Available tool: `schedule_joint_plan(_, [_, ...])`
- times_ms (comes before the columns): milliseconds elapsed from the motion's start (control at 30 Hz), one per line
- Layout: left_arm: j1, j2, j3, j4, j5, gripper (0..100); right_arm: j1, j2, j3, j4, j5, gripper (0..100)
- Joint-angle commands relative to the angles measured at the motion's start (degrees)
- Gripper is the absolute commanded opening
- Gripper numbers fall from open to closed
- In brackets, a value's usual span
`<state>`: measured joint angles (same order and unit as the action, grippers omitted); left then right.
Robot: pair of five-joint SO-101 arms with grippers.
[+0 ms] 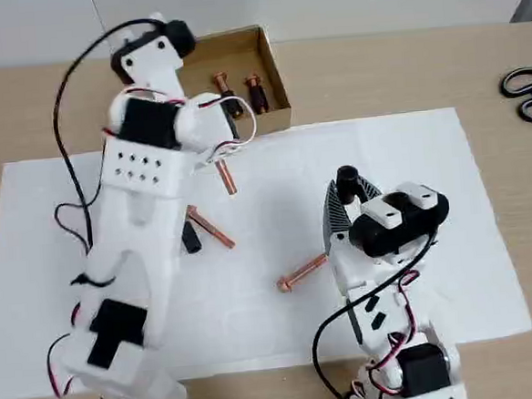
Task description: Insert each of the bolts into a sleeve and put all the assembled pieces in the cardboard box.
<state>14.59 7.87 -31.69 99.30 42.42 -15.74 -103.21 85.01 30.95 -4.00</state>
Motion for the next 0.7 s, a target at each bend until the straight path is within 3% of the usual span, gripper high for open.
schedule_joint_plan(0, [0.35, -5.80, 0.04, -0.62, -0.26, 1, -2.51, -0.66, -0.18, -3.91, -0.53, 0.5])
schedule_joint_plan(233, [0.53, -13.45, 0.04, -0.53, -0.26, 1, -4.09, -0.66, -0.18, -13.05, 0.26, 0.5])
schedule_joint_plan(533, [0.53, -22.15, 0.04, -0.53, -0.35, 1, -5.32, -0.66, 11.25, -33.80, 13.89, 0.5])
schedule_joint_plan(667, [0.53, -25.67, 0.04, -0.53, -0.35, 1, -9.10, -0.66, 11.34, -32.75, 13.36, 0.4])
